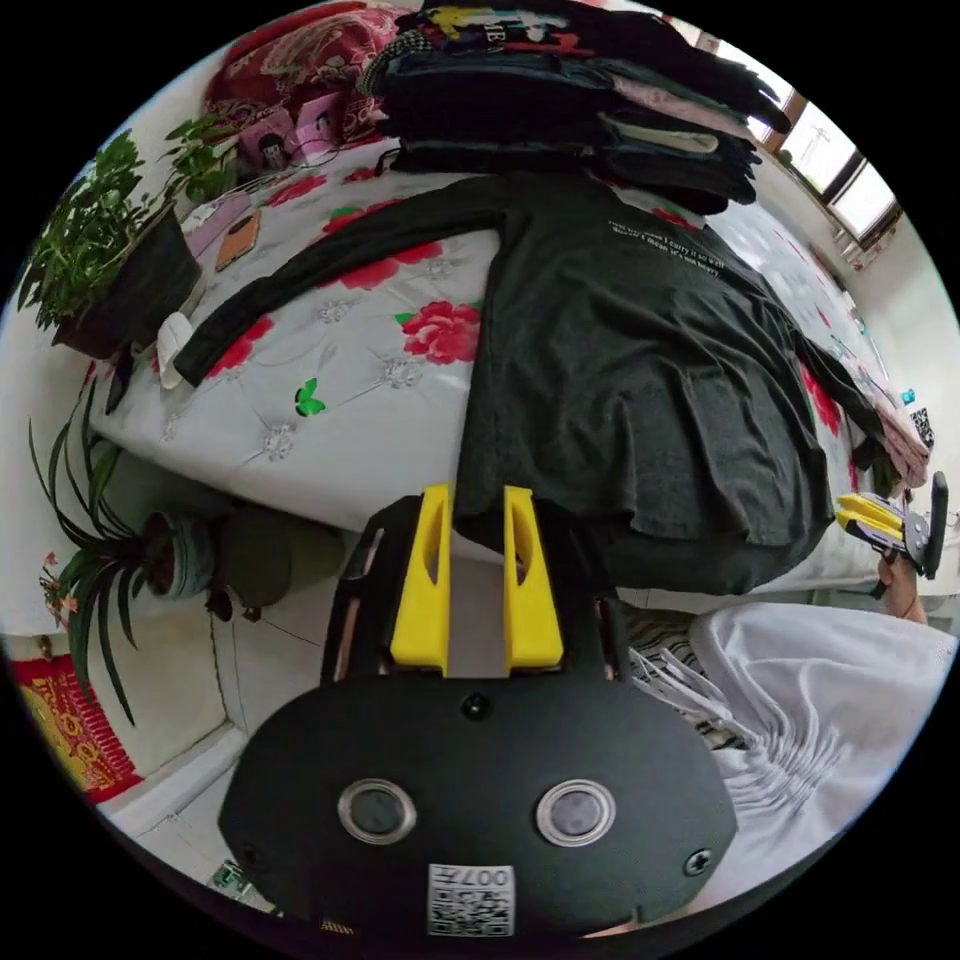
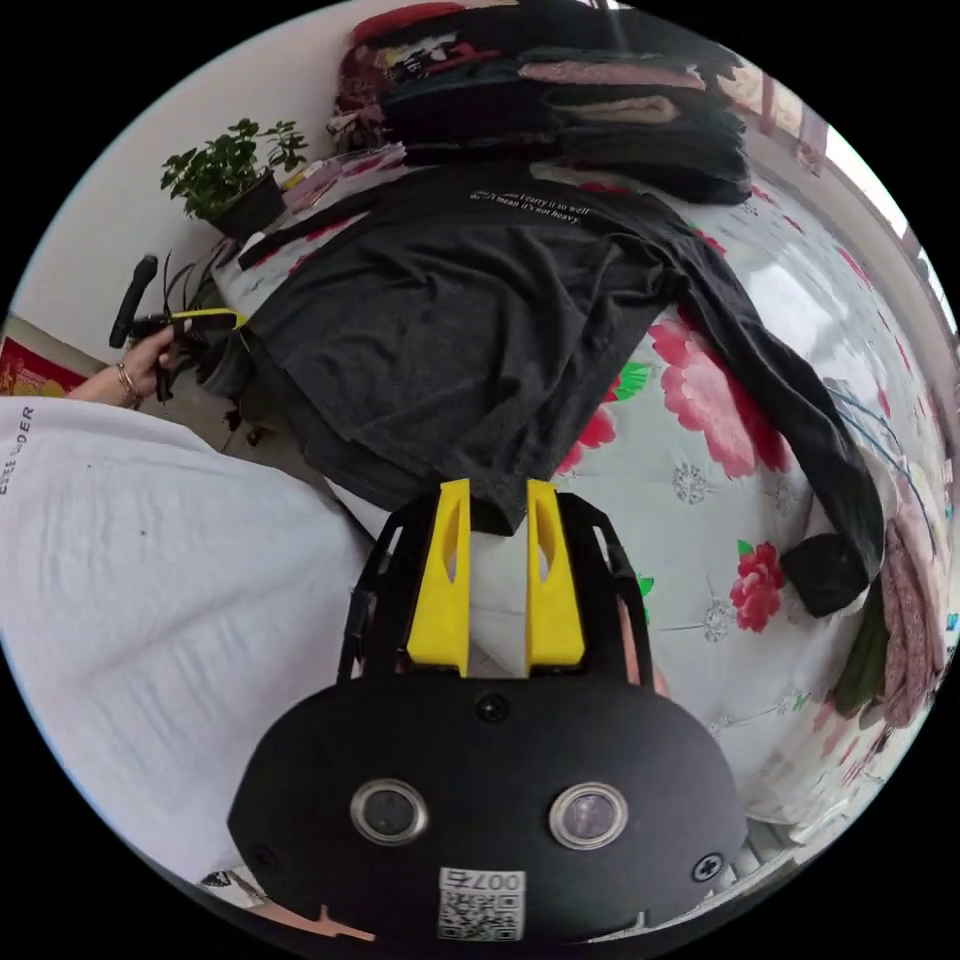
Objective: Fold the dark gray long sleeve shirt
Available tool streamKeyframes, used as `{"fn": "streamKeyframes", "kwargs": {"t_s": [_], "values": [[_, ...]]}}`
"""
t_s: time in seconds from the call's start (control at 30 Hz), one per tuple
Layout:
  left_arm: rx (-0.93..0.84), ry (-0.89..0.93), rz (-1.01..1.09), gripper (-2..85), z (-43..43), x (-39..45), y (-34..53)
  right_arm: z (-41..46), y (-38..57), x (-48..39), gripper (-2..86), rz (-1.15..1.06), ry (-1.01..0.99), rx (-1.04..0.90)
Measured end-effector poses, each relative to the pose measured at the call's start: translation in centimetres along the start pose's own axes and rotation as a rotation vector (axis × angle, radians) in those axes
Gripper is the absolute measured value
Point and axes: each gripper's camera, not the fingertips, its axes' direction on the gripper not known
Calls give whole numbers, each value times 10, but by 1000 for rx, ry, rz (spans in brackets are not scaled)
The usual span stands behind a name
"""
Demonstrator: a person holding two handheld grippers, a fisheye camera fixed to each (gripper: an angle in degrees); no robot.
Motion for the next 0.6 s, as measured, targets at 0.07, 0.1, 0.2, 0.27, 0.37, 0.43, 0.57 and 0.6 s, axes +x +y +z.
{"fn": "streamKeyframes", "kwargs": {"t_s": [0.07, 0.1, 0.2, 0.27, 0.37, 0.43, 0.57, 0.6], "values": [[-52, -6, -9, 11, 12, -5, -13, 12, -5, -4, 2, -57, 69, -76], [-53, -1, -21, 7, 11, -8, -15, 10, -5, -4, 1, -74, 94, -86], [-27, 33, 0, -3, -6, -20, -13, -33, 13, 8, -1, -7, 75, 29], [34, 26, 45, -6, -27, -30, 7, -58, 34, 17, -1, 55, 67, 88], [80, 111, 20, -6, -34, -51, 36, -73, 62, 26, 0, 148, 50, 123], [65, 139, -10, -6, -25, -59, 43, -66, 61, 20, 2, 153, 21, 157], [39, 128, -10, -6, -4, -62, 29, -34, 17, -3, 10, 11, 88, 79], [39, 128, -9, -6, -3, -62, 26, -23, 1, -8, 12, -30, 108, 61]]}}
